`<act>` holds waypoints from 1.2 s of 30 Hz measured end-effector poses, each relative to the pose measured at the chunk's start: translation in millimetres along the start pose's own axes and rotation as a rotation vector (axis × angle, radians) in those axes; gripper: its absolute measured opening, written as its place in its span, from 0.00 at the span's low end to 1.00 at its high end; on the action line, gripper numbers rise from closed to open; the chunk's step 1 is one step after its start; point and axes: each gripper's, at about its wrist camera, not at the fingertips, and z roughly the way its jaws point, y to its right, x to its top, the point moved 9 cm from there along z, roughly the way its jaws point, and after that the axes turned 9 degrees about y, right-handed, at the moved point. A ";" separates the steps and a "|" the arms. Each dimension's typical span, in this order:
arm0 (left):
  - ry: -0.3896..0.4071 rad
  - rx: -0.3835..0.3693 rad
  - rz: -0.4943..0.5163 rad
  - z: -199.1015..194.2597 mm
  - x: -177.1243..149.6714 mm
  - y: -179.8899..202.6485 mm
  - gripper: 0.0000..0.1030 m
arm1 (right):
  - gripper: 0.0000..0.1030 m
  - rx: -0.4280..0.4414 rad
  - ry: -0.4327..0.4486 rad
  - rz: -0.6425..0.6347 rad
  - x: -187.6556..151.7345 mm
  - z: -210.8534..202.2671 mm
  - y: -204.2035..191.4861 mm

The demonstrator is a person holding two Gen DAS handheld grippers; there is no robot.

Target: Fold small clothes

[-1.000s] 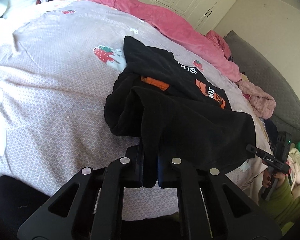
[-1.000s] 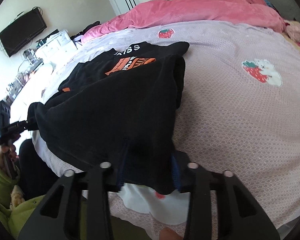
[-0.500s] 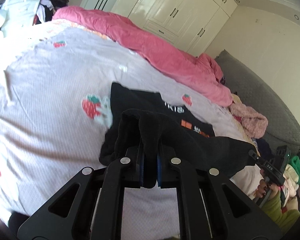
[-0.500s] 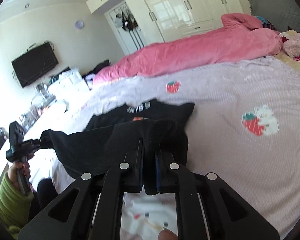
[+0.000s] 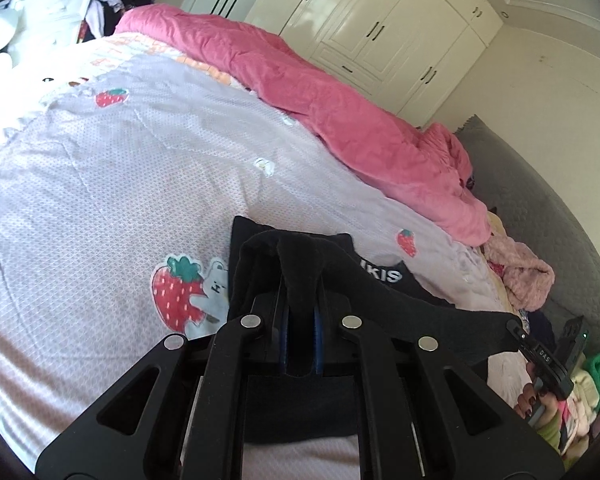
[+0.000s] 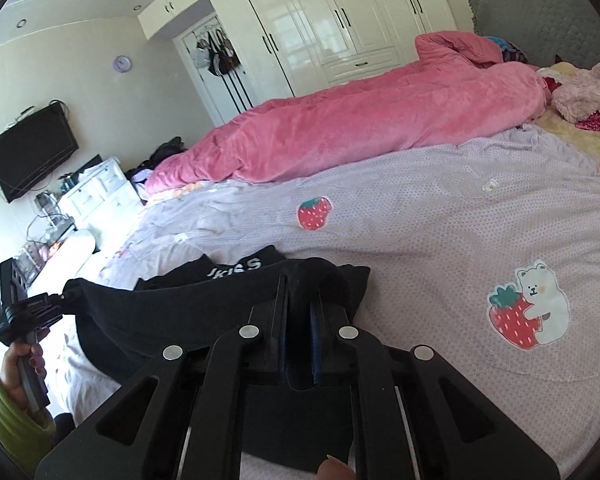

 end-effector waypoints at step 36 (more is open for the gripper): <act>-0.065 0.183 0.478 20.9 -96.4 39.1 0.21 | 0.30 -0.043 -0.193 -0.363 -95.8 13.6 -56.9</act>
